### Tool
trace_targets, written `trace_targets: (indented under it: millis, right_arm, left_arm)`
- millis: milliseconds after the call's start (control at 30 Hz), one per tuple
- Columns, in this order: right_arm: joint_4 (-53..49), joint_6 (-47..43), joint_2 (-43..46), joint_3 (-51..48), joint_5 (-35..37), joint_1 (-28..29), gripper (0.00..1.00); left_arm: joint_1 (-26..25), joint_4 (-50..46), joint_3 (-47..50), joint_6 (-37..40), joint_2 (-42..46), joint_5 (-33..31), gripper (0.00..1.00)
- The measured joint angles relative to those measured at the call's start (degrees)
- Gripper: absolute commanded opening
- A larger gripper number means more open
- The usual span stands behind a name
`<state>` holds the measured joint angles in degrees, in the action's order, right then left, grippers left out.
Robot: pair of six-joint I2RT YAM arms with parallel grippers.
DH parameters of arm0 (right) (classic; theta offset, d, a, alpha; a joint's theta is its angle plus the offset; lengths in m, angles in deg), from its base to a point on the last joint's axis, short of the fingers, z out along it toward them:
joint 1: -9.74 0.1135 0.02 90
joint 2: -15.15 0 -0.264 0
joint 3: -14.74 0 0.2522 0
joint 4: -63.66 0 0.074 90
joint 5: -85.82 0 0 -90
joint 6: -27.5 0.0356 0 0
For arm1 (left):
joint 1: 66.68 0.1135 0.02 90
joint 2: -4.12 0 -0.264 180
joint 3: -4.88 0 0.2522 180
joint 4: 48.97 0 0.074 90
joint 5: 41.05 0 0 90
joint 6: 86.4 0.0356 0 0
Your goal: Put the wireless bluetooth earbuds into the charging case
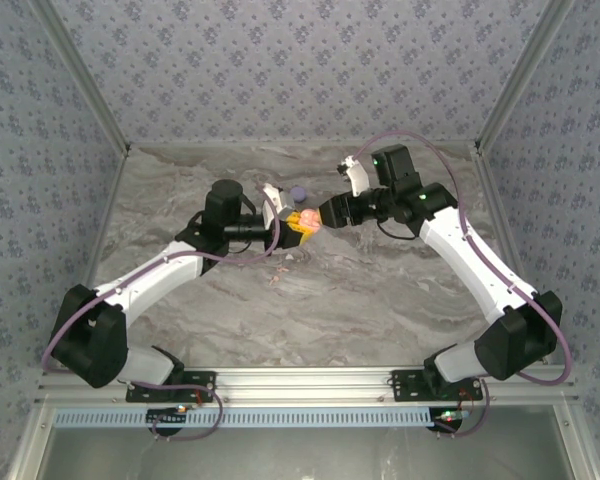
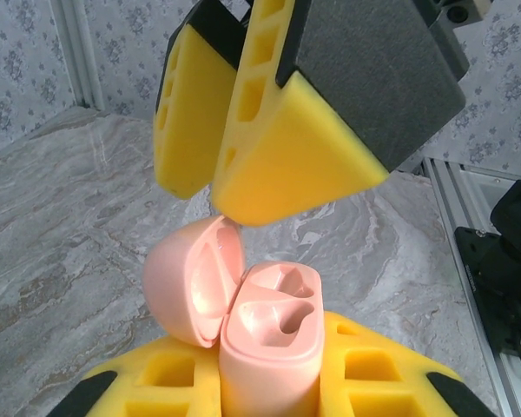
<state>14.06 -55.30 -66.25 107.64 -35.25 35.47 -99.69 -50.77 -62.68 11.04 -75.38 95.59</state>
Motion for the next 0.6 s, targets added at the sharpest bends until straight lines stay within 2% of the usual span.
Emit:
trace_targets:
  millis: [167,333,600]
  right_arm:
    - [0.1,1.0,0.0,0.0,3.4,-0.5,0.58]
    - [0.2,1.7,0.1,-0.7,9.1,-0.8,0.59]
    - [0.2,2.0,-6.3,-1.9,10.6,-0.4,0.51]
  left_arm:
    - [0.7,-0.3,0.0,-1.6,0.0,-1.5,0.1]
    - [3.7,0.1,2.0,-4.1,0.6,-4.2,0.11]
    - [6.8,1.0,8.6,-7.6,6.0,-7.5,0.11]
